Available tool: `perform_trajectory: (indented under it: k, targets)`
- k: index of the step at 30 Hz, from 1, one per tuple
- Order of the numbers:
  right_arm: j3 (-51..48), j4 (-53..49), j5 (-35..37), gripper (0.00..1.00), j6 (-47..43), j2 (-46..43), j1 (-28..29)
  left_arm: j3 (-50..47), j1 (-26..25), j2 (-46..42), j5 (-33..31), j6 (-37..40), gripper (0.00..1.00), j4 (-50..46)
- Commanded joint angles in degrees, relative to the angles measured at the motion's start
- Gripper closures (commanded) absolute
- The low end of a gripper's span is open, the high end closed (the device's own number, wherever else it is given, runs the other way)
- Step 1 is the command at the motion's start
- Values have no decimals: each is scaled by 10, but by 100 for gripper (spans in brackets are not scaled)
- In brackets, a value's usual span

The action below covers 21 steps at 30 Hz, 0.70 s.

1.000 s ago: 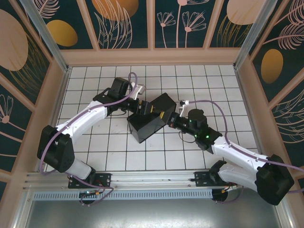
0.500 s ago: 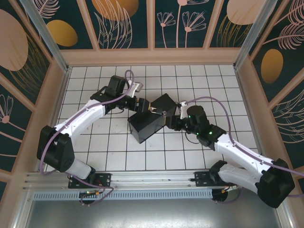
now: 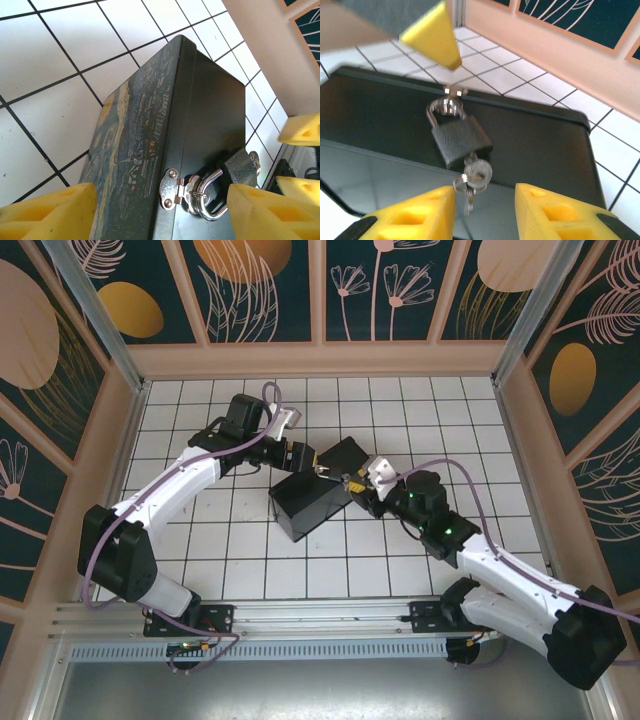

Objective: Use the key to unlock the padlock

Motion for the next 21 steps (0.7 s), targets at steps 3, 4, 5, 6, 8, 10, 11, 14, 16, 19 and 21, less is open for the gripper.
perform_trajectory:
  k: [3,4,5,6,8,10,11,14,16,19,21]
  targets:
    - [-41,99,40,62,-145,-15,3,11,5,8,2,15,30,-4]
    - [-47,115,56,62,-166,-12,12,11,4,10,3,15,30,-3]
    - [-49,127,73,62,-183,-8,22,12,5,13,4,17,30,-3]
    - [-52,146,94,62,-208,2,31,13,5,16,5,18,30,-3]
    - [-52,164,120,63,-247,22,46,17,6,21,5,22,30,-5]
    - [-49,176,123,63,-264,39,49,22,7,23,5,22,30,-7]
    - [-47,181,119,63,-267,43,49,22,7,24,6,22,30,-5]
    - [-42,192,120,64,-283,57,51,26,7,26,11,21,30,-2]
    - [-39,186,120,65,-293,64,50,31,6,30,12,23,30,-5]
    - [-33,178,115,69,-298,58,52,37,6,35,14,27,30,-10]
    - [-29,173,116,72,-306,57,55,39,6,37,15,29,30,-9]
